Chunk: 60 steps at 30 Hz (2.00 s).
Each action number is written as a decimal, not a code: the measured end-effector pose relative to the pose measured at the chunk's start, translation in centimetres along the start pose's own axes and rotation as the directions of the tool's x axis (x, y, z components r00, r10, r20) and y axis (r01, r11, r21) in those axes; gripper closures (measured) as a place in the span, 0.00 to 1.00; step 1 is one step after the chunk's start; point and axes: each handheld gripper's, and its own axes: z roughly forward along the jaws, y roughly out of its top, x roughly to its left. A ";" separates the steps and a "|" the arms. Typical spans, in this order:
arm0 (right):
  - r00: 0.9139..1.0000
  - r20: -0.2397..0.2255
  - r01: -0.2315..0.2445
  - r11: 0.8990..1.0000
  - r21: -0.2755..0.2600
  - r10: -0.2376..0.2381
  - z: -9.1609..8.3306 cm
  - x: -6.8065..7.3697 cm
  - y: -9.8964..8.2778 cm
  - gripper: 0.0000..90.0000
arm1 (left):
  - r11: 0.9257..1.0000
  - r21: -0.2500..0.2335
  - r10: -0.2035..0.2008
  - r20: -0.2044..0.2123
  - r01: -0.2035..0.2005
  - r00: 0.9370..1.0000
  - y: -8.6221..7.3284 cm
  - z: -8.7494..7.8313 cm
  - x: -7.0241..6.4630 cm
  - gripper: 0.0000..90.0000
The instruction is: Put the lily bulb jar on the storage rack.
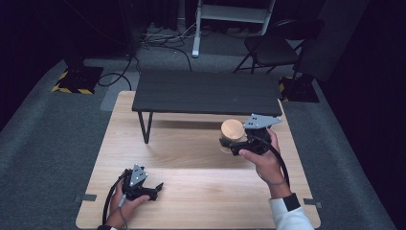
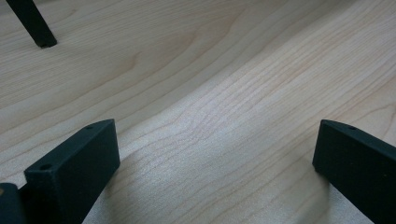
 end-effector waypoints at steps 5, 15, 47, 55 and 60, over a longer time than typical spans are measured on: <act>1.000 0.007 0.003 1.000 -0.013 -0.003 -0.4 -1.1 2.8 0.28 | 1.000 0.000 0.000 0.000 0.000 1.000 0.0 0.0 0.0 0.01; 0.999 0.047 -0.016 0.999 -0.041 0.018 -0.3 -2.7 6.4 0.28 | 1.000 0.000 0.000 0.000 0.000 1.000 0.0 0.0 0.0 0.01; 0.956 0.218 -0.189 0.981 -0.048 0.195 6.0 -6.3 8.1 0.28 | 1.000 0.000 0.001 0.000 -0.001 1.000 0.0 0.0 0.0 0.01; 0.955 0.218 -0.197 0.979 -0.047 0.203 6.8 -6.6 7.6 0.28 | 1.000 0.000 -0.003 0.000 0.003 1.000 0.0 0.0 0.0 0.01; 0.956 0.221 -0.183 0.981 -0.060 0.192 6.9 -6.5 7.2 0.27 | 1.000 0.000 0.000 0.000 0.000 1.000 0.0 0.0 0.0 0.01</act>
